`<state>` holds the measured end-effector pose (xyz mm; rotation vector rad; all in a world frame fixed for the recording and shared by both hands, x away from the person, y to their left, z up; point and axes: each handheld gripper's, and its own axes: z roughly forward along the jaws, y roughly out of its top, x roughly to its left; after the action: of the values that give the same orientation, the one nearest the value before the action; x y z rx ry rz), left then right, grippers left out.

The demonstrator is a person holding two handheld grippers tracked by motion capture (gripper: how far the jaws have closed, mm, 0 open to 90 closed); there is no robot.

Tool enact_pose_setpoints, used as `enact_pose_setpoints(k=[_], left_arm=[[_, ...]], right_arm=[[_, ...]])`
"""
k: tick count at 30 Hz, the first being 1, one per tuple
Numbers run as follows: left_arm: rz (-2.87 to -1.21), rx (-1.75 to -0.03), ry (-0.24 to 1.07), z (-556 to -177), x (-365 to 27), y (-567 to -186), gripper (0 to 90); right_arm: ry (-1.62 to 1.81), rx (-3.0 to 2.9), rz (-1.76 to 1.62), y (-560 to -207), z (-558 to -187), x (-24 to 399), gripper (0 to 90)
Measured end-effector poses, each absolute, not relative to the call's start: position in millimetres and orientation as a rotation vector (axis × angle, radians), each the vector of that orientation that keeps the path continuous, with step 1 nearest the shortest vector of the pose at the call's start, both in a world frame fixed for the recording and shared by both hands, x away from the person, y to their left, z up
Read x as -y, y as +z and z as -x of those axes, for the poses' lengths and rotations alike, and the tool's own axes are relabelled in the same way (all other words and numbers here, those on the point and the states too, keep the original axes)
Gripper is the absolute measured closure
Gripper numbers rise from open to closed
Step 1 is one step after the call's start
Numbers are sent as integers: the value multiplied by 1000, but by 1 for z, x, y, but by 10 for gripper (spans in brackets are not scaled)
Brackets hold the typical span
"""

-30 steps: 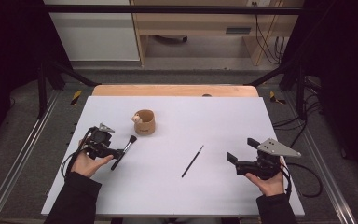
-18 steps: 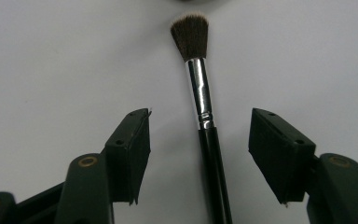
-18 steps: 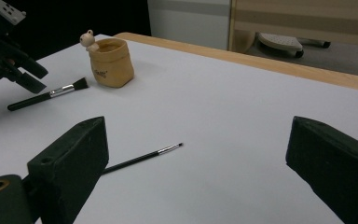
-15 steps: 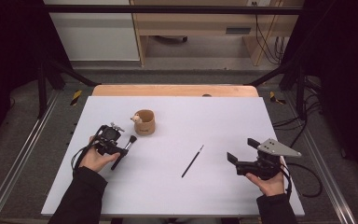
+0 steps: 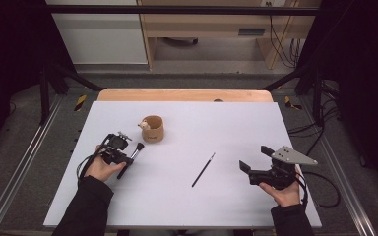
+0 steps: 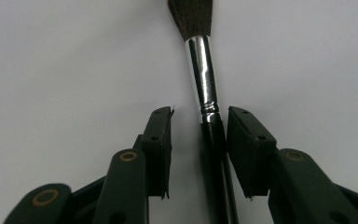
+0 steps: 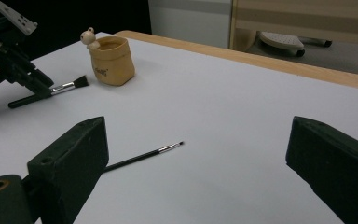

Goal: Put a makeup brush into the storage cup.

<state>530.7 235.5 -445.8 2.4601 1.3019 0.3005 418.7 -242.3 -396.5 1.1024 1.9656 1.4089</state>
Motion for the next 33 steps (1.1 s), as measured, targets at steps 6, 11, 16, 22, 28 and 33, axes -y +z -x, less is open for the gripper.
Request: enact_pose_setpoints(k=[6,11,16,22,28,33], left_arm=[[-2470,-1304,279,-532,-234,-448,674],[-2465,-1316,267,-531,-234,-448,707],[-2469,-1340,253,-532,-233,-447,759],[-2470,-1351,249,-531,-232,-447,779],[-2487,-1340,259,-532,-230,-446,783],[-2496,-1325,264,-531,-230,-446,784]], right_arm=[[1408,-1964,-1102,-396,-419,243,61],[1408,-1966,-1100,-396,-419,242,62],[1411,-1965,-1103,-396,-419,242,62],[1414,-1965,-1103,-396,-419,242,62],[1413,-1969,-1101,-396,-419,242,62],[1413,-1969,-1099,-396,-418,242,62]])
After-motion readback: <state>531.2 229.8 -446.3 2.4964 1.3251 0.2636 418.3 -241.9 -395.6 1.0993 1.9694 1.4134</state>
